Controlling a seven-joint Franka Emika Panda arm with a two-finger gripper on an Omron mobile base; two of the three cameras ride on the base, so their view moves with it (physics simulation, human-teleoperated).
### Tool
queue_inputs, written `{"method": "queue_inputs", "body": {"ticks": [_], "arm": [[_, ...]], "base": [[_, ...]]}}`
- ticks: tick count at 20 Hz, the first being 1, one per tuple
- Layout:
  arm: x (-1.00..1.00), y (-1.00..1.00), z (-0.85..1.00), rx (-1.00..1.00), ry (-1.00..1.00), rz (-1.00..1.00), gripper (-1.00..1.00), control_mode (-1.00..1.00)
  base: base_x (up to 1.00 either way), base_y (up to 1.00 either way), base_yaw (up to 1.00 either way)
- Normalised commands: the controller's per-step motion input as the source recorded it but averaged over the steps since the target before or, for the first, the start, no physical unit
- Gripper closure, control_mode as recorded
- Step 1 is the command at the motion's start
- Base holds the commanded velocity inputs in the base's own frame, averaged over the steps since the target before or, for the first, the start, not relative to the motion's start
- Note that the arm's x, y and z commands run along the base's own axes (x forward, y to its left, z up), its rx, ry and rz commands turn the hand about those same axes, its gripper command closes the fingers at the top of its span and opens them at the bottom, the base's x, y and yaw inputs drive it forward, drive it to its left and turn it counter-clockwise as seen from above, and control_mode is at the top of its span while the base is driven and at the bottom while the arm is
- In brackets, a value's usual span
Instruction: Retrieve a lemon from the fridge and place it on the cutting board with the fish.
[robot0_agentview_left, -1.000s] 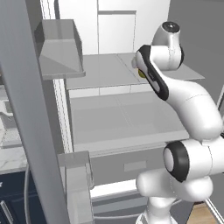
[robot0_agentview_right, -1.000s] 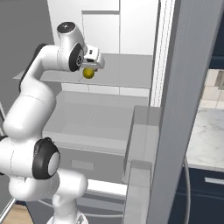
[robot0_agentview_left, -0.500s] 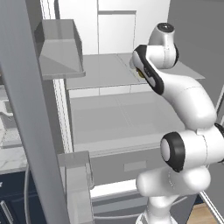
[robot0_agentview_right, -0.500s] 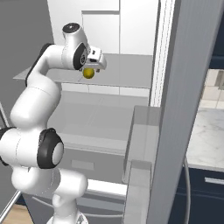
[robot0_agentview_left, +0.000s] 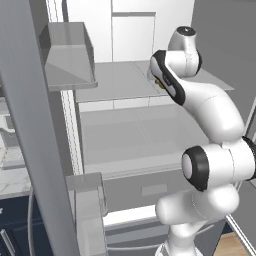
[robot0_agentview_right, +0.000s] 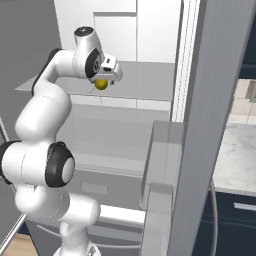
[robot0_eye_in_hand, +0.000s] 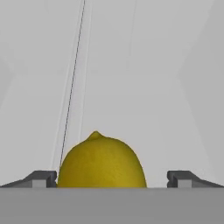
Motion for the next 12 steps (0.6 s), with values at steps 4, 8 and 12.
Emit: {"method": "queue_inputs", "body": {"ticks": [4, 8, 12], "arm": [[0.0, 0.08, -0.07, 0.0, 0.12, 0.0, -1.0, -1.0], [0.0, 0.07, -0.04, 0.0, 0.1, 0.0, -1.0, -1.0], [0.0, 0.0, -0.01, 0.0, 0.06, 0.0, -1.0, -1.0]], "base": [[0.0, 0.0, 0.0], [0.0, 0.0, 0.0], [0.0, 0.0, 0.0]]}}
